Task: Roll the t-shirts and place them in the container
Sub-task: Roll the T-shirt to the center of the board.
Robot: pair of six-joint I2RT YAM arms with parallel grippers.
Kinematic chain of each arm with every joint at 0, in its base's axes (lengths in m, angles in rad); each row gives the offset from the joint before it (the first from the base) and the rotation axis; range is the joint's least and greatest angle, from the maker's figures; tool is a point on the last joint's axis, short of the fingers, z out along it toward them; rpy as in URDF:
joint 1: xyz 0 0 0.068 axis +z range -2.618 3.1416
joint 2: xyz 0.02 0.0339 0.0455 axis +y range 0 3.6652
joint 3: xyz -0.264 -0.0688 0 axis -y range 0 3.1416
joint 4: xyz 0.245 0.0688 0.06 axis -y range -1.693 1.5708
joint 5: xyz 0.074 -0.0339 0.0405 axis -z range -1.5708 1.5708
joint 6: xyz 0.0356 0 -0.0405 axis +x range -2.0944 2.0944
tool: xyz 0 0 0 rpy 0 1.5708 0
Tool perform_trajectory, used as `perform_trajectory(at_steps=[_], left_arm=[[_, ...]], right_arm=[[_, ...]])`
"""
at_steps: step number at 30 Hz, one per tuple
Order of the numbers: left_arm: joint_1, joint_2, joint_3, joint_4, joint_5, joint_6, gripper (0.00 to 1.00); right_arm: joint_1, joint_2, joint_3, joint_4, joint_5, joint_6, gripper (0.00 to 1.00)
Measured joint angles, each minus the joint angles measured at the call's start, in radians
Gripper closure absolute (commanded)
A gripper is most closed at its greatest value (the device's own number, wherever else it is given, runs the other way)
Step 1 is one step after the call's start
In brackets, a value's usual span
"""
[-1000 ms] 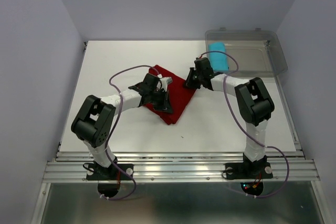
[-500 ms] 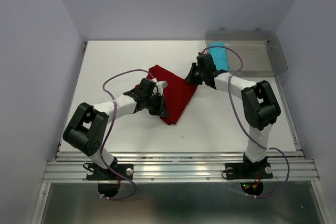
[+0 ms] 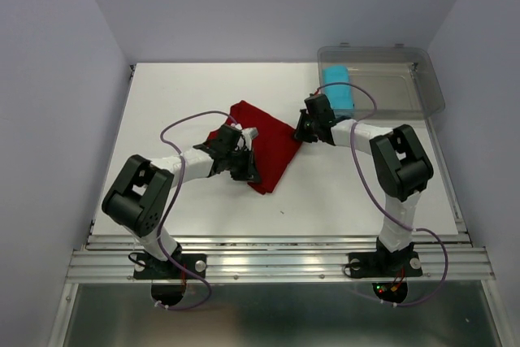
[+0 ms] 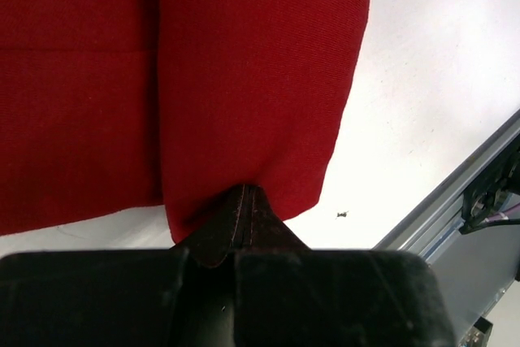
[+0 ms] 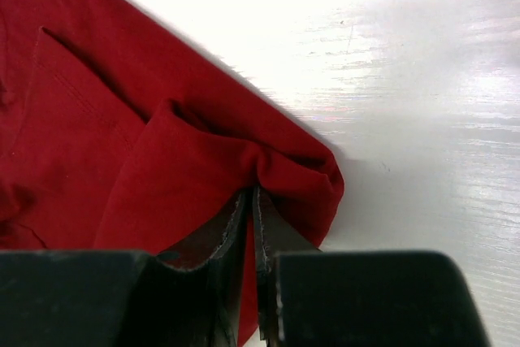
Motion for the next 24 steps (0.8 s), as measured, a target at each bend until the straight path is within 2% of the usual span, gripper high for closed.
perform_trajectory(at_steps=[5,6,8,10,11,13,16,19,20,22,23,24], left_arm=[[-0.008,-0.027,0.048,-0.089,-0.055,0.001,1.00],[-0.015,-0.040,0.070,-0.123,-0.096,0.000,1.00],[-0.057,-0.087,0.136,-0.191,-0.196,0.000,1.00],[-0.099,-0.131,0.192,-0.238,-0.310,-0.009,1.00],[-0.136,-0.168,0.233,-0.257,-0.380,-0.015,1.00],[-0.183,-0.212,0.277,-0.271,-0.457,-0.023,0.99],[-0.229,-0.231,0.332,-0.298,-0.534,-0.034,0.92],[-0.260,-0.200,0.347,-0.323,-0.616,-0.047,0.65],[-0.275,-0.179,0.347,-0.339,-0.643,-0.052,0.49],[-0.311,-0.135,0.347,-0.370,-0.690,-0.060,0.38],[-0.328,-0.114,0.347,-0.381,-0.707,-0.071,0.29],[-0.345,-0.093,0.347,-0.393,-0.724,-0.076,0.27]], right_arm=[[0.000,-0.011,0.000,-0.003,0.001,-0.003,0.83],[0.000,-0.019,-0.001,-0.008,0.005,-0.005,0.67],[0.000,-0.062,-0.011,-0.024,0.017,-0.005,0.45],[0.000,-0.115,-0.029,-0.029,0.035,-0.010,0.38],[0.000,-0.162,-0.041,-0.032,0.052,-0.008,0.31],[0.000,-0.230,-0.056,-0.034,0.072,-0.008,0.27],[0.000,-0.322,-0.083,-0.025,0.104,-0.009,0.17],[0.000,-0.383,-0.130,-0.022,0.126,-0.009,0.11],[0.000,-0.400,-0.155,-0.021,0.133,-0.009,0.09],[0.000,-0.427,-0.209,-0.029,0.138,-0.008,0.07],[-0.003,-0.440,-0.237,-0.030,0.140,-0.008,0.06],[-0.005,-0.454,-0.264,-0.033,0.140,-0.007,0.05]])
